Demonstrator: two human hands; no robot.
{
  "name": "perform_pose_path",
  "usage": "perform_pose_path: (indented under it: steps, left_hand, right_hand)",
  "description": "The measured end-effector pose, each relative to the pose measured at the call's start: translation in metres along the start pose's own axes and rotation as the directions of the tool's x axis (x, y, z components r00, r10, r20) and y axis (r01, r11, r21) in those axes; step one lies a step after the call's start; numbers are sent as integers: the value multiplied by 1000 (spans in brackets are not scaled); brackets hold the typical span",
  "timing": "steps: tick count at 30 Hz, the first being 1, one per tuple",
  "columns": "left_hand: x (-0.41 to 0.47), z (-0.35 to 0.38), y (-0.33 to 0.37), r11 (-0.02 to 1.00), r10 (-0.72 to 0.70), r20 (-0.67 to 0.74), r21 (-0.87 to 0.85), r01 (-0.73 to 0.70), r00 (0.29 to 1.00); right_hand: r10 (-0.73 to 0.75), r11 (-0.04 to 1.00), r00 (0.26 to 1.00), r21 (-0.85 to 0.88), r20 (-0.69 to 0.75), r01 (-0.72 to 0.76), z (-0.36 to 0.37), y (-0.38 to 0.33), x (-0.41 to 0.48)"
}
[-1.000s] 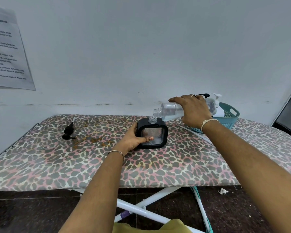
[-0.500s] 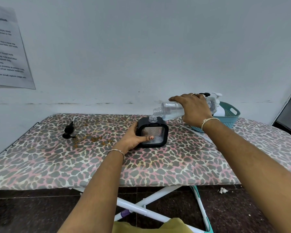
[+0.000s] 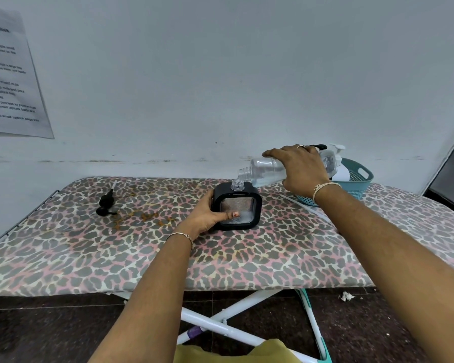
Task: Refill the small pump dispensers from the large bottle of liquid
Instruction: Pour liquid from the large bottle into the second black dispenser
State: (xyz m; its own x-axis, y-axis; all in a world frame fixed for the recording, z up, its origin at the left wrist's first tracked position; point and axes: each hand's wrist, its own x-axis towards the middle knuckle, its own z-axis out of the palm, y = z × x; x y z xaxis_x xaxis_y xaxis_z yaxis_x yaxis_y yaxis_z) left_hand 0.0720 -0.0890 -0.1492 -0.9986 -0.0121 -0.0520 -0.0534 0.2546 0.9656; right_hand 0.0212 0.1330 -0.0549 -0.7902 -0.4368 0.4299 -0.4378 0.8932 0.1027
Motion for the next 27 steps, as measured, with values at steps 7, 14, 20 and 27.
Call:
perform_pose_path:
  steps: [7,14,20,27]
  left_hand:
    - [0,0,0,1000,5,5,-16,-5,1000]
    - [0,0,0,1000,8,-3,-17,-8,1000]
    - [-1,0,0,1000,5,1,-22,-5,1000]
    - [0,0,0,1000,6,1,-14,-6,1000]
  right_hand:
    - [-2,1000,1000,-12,7,2,0,0,-1]
    - [-6,1000,1000,-21,5,6,-2,0,0]
    - [-8,999,1000,-31,6,8,-4,1,1]
    - [-6,1000,1000,-30,4,7,-5,1,1]
